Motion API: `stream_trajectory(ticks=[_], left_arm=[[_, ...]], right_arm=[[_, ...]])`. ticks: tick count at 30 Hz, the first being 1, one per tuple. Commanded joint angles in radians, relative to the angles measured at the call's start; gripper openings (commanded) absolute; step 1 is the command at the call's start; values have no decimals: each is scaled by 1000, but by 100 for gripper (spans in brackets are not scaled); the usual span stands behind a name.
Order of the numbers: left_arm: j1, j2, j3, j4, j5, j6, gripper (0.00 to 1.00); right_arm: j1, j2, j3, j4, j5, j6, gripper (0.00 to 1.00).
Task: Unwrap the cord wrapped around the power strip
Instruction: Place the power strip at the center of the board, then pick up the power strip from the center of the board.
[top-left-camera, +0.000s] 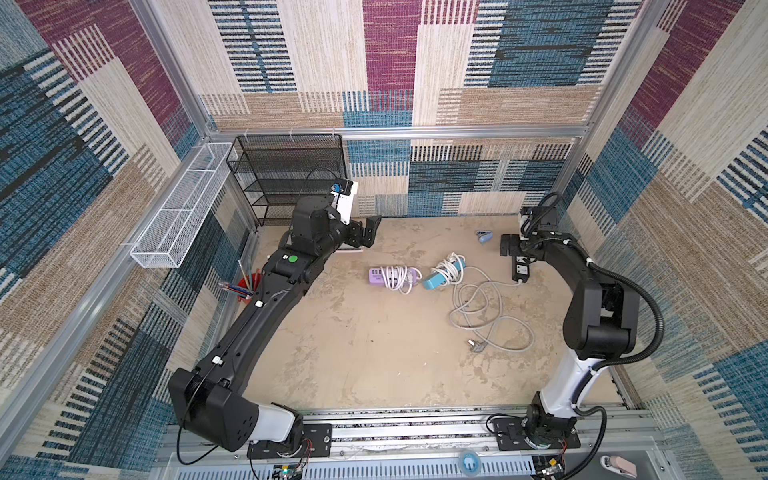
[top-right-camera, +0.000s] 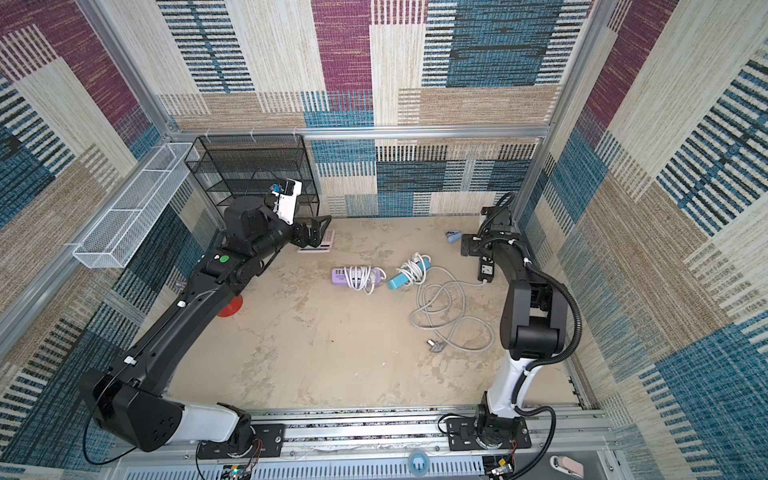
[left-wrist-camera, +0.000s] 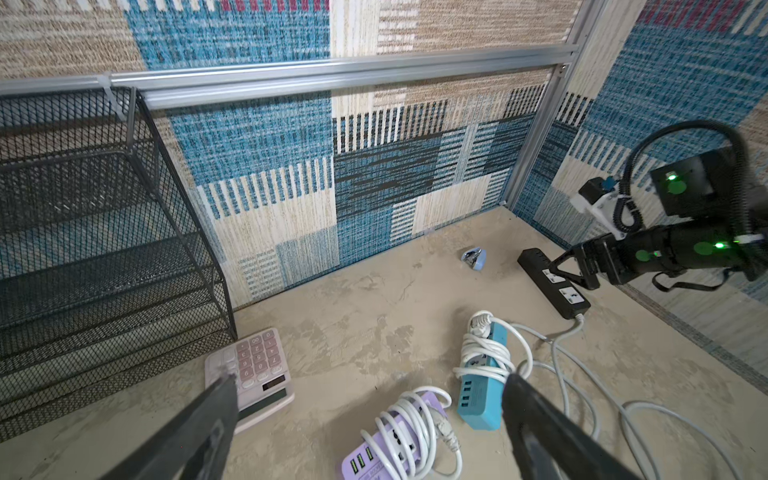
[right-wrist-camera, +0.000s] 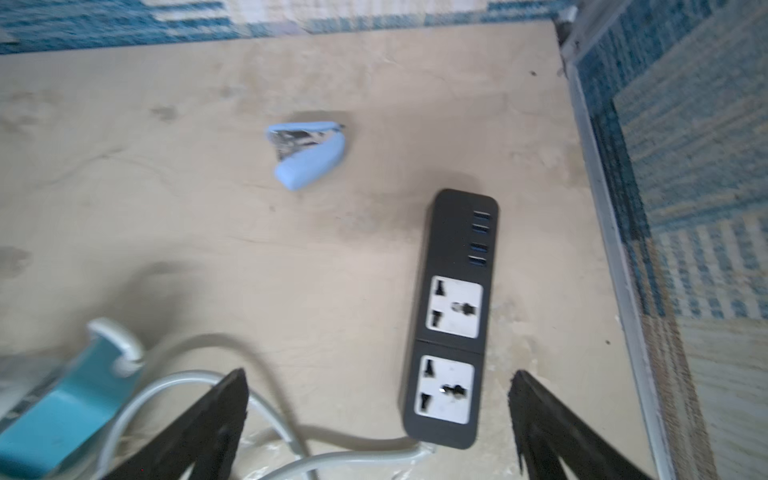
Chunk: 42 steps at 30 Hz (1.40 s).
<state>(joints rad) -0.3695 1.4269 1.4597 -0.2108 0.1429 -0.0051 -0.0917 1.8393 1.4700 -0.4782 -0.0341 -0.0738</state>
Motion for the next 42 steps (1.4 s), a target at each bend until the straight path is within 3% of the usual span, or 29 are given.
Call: stream_trajectory(ticks=[1, 9, 16, 24, 33, 42], left_arm=[[2, 44, 48, -85, 19, -26, 100], [22, 163, 85, -216, 30, -131, 98], [46, 165, -213, -7, 121, -279, 95], [154, 233, -437, 327, 377, -474, 92], [180, 368, -446, 468, 505, -551, 85], [181, 433, -456, 525, 509, -566, 82]], right_arm=[[43, -46, -20, 55, -82, -9, 98], [104, -164, -104, 119, -218, 17, 98], [104, -222, -149, 157, -300, 24, 98], [104, -265, -184, 196, -352, 31, 98], [104, -285, -199, 210, -370, 36, 98], [104, -298, -209, 221, -384, 34, 98]])
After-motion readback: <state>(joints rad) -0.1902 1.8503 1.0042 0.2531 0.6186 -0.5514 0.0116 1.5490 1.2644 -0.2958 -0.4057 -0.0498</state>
